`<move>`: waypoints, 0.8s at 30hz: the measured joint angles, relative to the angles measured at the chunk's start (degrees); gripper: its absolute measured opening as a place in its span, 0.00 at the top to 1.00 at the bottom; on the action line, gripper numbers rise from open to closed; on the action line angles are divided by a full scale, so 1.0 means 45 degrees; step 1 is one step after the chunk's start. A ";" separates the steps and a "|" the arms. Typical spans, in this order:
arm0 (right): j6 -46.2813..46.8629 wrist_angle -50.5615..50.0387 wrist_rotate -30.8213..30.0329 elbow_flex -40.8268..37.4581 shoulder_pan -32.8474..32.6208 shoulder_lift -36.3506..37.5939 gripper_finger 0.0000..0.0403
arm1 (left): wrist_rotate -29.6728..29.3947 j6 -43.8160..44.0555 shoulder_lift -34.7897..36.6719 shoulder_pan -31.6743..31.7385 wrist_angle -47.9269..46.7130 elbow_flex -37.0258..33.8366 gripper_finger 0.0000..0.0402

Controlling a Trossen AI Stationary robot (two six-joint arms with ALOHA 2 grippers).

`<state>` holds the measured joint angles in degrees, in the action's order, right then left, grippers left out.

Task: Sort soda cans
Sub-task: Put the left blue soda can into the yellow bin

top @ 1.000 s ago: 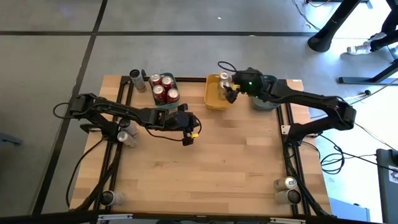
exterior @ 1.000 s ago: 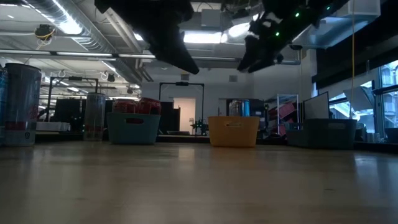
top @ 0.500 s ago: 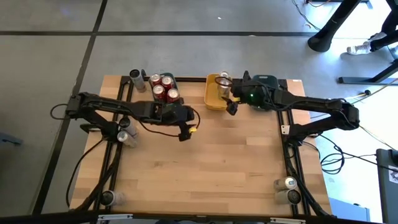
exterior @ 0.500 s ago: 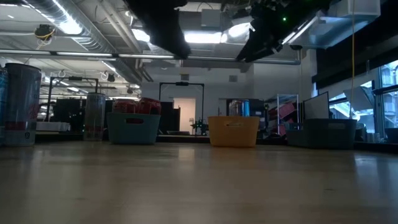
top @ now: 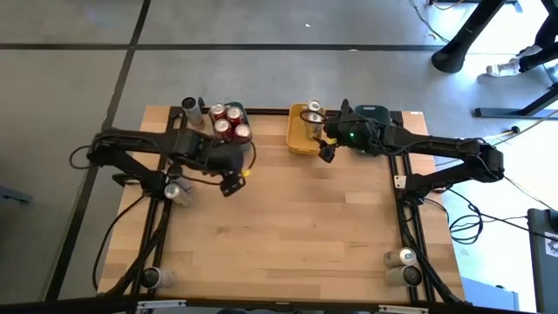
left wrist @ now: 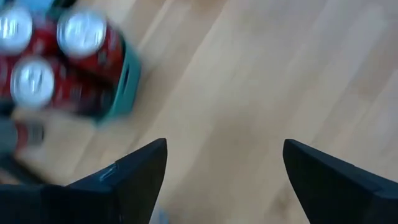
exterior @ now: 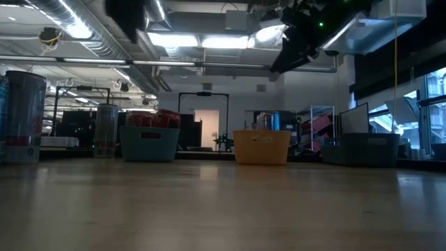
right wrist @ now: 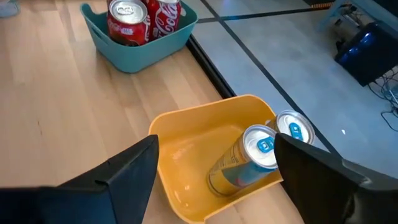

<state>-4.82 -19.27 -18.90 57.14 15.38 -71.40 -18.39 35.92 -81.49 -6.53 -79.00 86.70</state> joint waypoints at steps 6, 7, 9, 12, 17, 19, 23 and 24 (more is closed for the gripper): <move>0.0005 -0.0275 0.0005 0.0000 0.0000 0.0000 0.21 | 0.0009 0.3494 0.0062 -0.1096 -0.2539 -0.0031 0.24; 0.0005 -0.0284 0.0005 0.0000 0.0000 0.0000 0.21 | 0.0059 0.3987 0.0071 -0.1262 -0.2508 -0.0042 0.24; 0.0005 -0.0349 0.0008 0.0000 0.0000 0.0000 0.21 | 0.0462 0.4746 0.0169 -0.1575 -0.2368 -0.0186 0.24; 0.0000 -0.0355 0.0007 0.0000 0.0000 0.0000 0.21 | 0.0909 0.5919 0.0230 -0.1875 -0.2415 -0.0467 0.24; 0.0007 -0.0358 0.0307 0.0000 0.0000 -0.0005 0.21 | 0.1656 0.7097 0.0310 -0.2454 -0.2459 -0.1289 0.24; 0.0005 -0.0377 0.0364 0.0000 -0.0005 -0.0005 0.21 | 0.2145 0.7314 0.0314 -0.2726 -0.2439 -0.1660 0.24; 0.0004 -0.0436 0.0455 0.0000 -0.0005 -0.0005 0.21 | 0.2928 0.7374 0.0372 -0.3259 -0.2448 -0.2338 0.24; 0.0000 -0.0420 0.0452 0.0000 -0.0005 -0.0005 0.21 | 0.3015 0.7406 0.0378 -0.3389 -0.2466 -0.2471 0.24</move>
<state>-4.82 -21.17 -16.86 57.14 15.35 -71.42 -4.82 69.24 -79.79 -21.78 -90.10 75.58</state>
